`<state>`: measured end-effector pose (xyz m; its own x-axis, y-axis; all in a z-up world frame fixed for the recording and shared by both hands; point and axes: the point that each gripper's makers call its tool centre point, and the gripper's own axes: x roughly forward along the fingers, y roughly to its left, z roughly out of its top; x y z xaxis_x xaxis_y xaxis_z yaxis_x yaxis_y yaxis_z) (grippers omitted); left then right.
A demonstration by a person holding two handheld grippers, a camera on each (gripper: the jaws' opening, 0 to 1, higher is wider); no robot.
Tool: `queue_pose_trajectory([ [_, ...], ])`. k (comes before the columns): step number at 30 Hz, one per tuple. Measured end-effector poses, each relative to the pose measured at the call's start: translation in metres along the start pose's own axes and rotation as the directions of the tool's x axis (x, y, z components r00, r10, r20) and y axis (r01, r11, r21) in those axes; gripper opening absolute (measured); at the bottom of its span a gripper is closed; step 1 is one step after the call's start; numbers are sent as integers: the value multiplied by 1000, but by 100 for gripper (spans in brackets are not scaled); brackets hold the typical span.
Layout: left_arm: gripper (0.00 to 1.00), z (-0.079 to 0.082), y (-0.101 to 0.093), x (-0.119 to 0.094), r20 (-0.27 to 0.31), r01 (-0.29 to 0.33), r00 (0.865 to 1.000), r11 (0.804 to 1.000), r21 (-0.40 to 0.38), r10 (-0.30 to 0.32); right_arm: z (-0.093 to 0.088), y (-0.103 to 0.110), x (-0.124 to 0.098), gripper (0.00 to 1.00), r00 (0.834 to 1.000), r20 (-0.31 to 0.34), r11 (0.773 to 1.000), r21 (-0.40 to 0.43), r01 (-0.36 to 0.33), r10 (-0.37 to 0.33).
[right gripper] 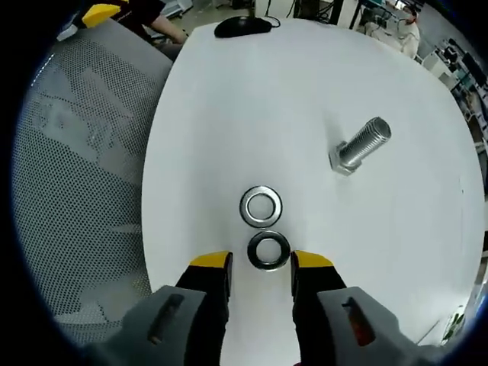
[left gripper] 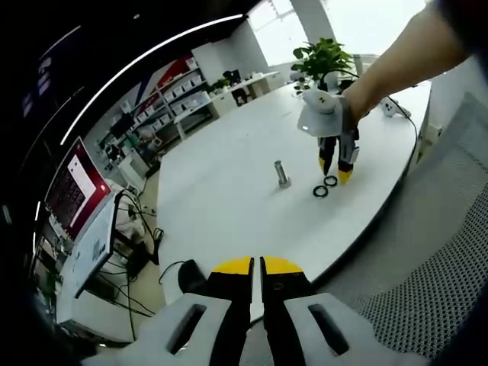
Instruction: Place the washer onto the threaded stud by aligning its center hole with the stud, sliding it down to the base, and recovering from edge contact or off-axis alignment until the washer reaches the visible bottom stop.
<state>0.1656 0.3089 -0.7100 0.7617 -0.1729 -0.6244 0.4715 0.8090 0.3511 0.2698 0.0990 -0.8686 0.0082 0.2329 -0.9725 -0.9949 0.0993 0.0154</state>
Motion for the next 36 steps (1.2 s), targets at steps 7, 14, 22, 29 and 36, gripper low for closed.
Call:
queue_pose_trajectory([
  [7,1,-2,-1,1,-12,9,1000,1000,1,-9,-2,-7,4,29,1000,-13,999,-34,4,-4],
  [14,1,-5,-2,2,-31,15,999,1000,-16,-15,-1,-7,4,28,1000,-18,999,-38,6,-7],
  [22,5,0,-4,1,-2,30,1000,999,-24,-30,0,-6,3,27,1000,3,999,-39,11,-10],
  [29,5,2,-4,0,7,28,1000,999,-15,-28,1,-3,1,27,1000,16,999,-35,19,-18],
  [36,5,3,-4,-1,12,25,1000,1000,-14,-25,1,-1,0,26,1000,18,999,-38,18,-17],
])
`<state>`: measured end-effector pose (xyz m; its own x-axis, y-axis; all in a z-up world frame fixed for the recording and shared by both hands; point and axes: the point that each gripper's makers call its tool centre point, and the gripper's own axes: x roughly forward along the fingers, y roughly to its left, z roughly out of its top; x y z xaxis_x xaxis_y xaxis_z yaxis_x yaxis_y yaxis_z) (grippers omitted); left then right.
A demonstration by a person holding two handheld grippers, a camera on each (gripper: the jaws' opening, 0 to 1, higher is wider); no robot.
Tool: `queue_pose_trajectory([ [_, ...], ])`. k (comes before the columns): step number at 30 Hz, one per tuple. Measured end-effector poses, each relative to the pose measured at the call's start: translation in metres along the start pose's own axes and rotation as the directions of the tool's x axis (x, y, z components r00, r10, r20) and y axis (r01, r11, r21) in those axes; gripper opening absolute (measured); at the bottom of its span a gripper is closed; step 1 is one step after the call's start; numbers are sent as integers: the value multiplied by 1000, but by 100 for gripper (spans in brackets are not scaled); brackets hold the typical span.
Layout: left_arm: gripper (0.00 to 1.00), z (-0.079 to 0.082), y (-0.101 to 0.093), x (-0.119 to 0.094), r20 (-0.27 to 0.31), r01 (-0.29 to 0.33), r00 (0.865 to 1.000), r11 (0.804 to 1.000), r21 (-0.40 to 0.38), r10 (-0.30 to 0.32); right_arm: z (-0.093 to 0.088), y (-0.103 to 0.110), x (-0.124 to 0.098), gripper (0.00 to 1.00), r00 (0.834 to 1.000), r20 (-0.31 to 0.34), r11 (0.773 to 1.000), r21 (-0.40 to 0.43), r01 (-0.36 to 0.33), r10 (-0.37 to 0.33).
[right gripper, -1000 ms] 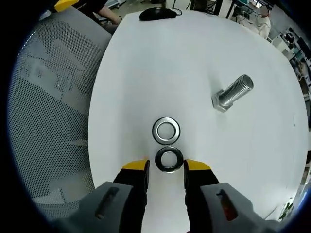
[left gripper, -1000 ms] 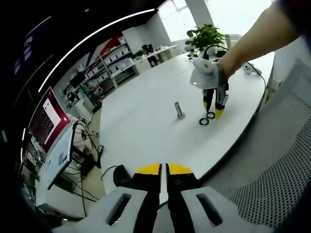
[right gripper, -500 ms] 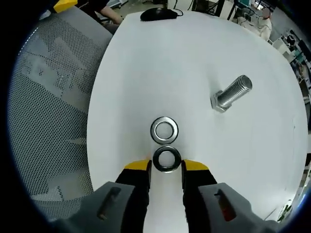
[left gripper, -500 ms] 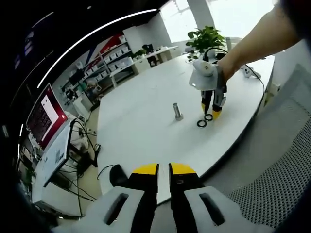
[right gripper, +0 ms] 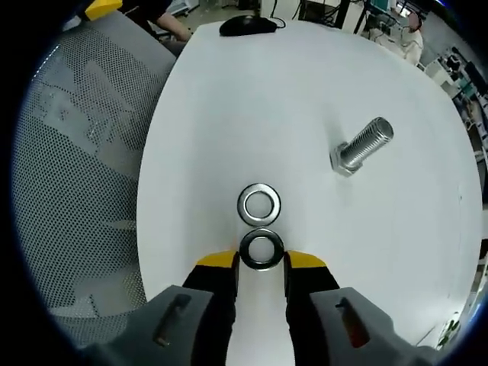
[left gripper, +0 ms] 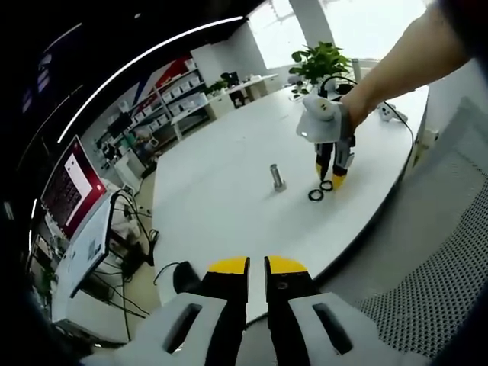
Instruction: Place the washer onto the threaded stud by aligning its center hole with the stud, sliding it down to the base, and recovering from edge contact or off-axis alignment until the washer reaches the visible bottom stop.
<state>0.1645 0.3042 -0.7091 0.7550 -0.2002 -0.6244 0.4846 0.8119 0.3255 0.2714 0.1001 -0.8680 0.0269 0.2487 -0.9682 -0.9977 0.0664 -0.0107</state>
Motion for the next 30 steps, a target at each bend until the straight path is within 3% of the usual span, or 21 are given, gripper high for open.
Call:
queue_pose_trajectory([
  [12,5,1,-1,-1,8,3,1000,1000,7,-3,0,-1,0,25,1000,3,1000,12,-2,2],
  [30,5,-1,-3,0,-6,12,1000,1000,17,-12,0,0,2,26,994,-111,999,-51,-14,8],
])
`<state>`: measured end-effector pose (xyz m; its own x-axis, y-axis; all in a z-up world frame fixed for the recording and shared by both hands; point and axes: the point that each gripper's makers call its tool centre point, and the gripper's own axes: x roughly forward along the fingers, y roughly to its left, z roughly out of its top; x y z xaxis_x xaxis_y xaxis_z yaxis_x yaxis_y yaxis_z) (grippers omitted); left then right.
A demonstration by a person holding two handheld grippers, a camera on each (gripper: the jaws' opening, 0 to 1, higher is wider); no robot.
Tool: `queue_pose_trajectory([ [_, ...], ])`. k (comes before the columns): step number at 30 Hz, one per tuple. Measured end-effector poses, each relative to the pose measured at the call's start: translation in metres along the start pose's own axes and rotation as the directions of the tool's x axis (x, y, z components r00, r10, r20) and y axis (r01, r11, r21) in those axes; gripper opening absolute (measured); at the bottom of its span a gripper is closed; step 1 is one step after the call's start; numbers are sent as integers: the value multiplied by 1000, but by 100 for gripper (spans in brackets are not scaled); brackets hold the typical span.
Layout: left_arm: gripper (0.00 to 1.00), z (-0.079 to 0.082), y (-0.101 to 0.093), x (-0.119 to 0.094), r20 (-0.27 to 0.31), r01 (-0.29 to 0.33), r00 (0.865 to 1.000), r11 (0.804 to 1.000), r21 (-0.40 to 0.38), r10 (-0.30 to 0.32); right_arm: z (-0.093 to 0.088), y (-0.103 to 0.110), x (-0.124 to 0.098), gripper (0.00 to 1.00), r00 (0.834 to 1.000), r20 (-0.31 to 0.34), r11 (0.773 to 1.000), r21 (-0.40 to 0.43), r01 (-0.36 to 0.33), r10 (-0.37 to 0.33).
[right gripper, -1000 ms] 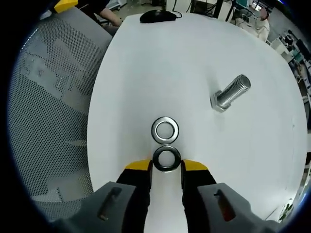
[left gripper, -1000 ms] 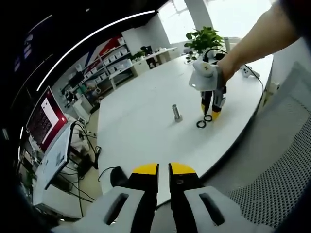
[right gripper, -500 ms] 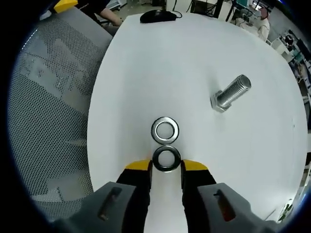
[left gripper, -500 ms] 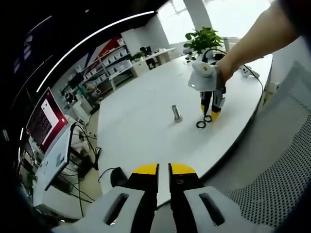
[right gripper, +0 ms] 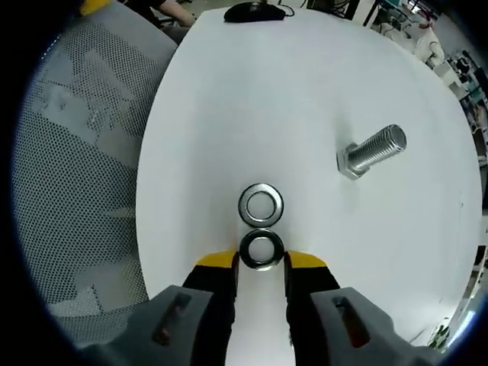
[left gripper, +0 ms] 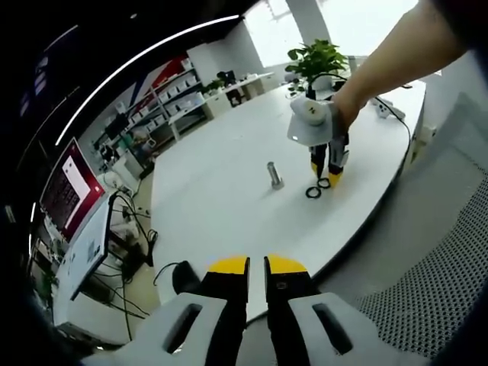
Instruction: Place the washer onto the threaded stud by aligning its center hole with the stud, sliding it down to the base, and recovering from edge contact or off-axis alignment until the washer reaches the visible bottom stop.
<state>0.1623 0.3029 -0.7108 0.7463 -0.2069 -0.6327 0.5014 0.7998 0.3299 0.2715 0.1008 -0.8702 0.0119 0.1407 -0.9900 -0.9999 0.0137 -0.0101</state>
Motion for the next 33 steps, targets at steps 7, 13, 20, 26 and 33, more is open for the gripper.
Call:
queue_pose_trajectory([
  [7,5,1,2,0,6,-8,1000,1000,-4,8,0,-1,1,26,999,-37,1000,12,-1,1],
  [13,5,1,3,0,6,-11,1000,1000,-4,11,-2,-1,-1,26,1000,2,1000,19,-5,5],
  [20,5,1,3,0,9,-14,1000,1000,-4,14,-2,-1,-1,25,997,82,998,58,3,-8],
  [26,5,1,3,0,8,-13,1000,1000,-5,13,-2,-3,-2,26,988,155,993,115,6,-24],
  [33,5,1,3,0,6,-15,1000,1000,-6,15,1,-3,-2,26,985,170,988,154,5,-32],
])
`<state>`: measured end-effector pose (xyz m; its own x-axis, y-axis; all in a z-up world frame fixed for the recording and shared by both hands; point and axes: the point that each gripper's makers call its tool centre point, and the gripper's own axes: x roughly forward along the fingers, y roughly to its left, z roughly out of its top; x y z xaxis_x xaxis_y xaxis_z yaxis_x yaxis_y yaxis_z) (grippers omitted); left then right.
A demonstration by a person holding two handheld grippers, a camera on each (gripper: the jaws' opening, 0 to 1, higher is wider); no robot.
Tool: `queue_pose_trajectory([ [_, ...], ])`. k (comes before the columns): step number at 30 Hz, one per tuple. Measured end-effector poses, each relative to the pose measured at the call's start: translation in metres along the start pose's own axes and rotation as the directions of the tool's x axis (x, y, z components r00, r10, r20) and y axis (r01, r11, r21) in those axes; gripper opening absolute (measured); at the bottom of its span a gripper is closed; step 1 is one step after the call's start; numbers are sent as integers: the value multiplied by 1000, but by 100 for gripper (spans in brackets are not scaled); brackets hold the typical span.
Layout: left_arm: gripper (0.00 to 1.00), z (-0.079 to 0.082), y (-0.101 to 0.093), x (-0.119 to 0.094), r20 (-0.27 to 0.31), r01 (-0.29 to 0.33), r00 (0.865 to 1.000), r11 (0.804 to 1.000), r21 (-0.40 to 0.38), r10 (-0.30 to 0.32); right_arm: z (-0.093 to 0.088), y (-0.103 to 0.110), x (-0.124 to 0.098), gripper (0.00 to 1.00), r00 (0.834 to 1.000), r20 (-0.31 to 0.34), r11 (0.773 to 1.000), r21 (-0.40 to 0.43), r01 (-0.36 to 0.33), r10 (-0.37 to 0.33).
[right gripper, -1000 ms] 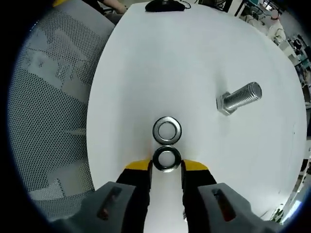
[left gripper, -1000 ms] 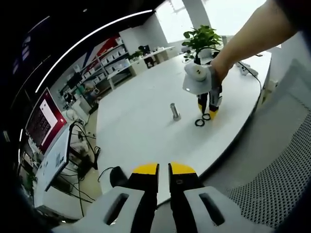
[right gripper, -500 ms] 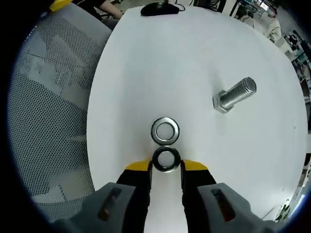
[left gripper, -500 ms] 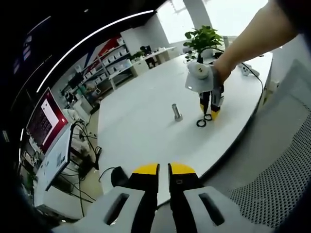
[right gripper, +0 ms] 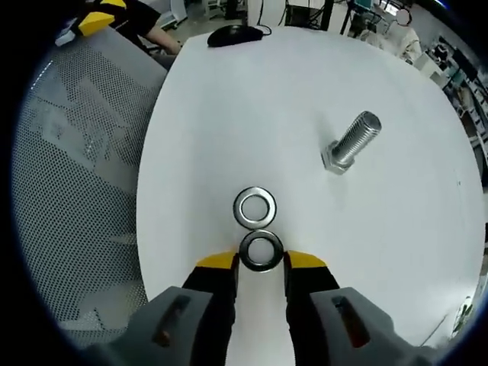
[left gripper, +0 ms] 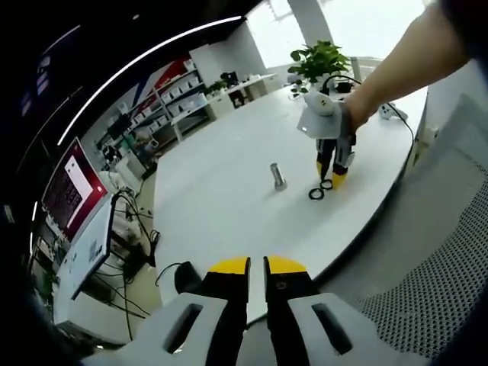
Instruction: Place the washer onto the threaded stud by aligning its center hole with the stud, sliding it down to the base, and recovering from edge contact or off-axis alignment until the washer reaches the visible bottom stop.
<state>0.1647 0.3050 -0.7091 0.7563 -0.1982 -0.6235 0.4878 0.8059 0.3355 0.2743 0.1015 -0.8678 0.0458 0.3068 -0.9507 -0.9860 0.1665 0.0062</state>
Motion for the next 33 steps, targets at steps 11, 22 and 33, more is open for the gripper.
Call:
queue_pose_trajectory([
  [11,5,0,0,0,2,-3,1000,1000,-1,3,2,0,0,26,1000,-4,999,-33,2,-3],
  [22,5,0,1,0,3,-4,1000,1000,0,4,2,0,0,25,1000,2,1000,-26,12,-12],
  [33,5,0,0,0,0,-2,1000,1000,1,2,2,0,0,25,998,33,999,24,43,-44],
])
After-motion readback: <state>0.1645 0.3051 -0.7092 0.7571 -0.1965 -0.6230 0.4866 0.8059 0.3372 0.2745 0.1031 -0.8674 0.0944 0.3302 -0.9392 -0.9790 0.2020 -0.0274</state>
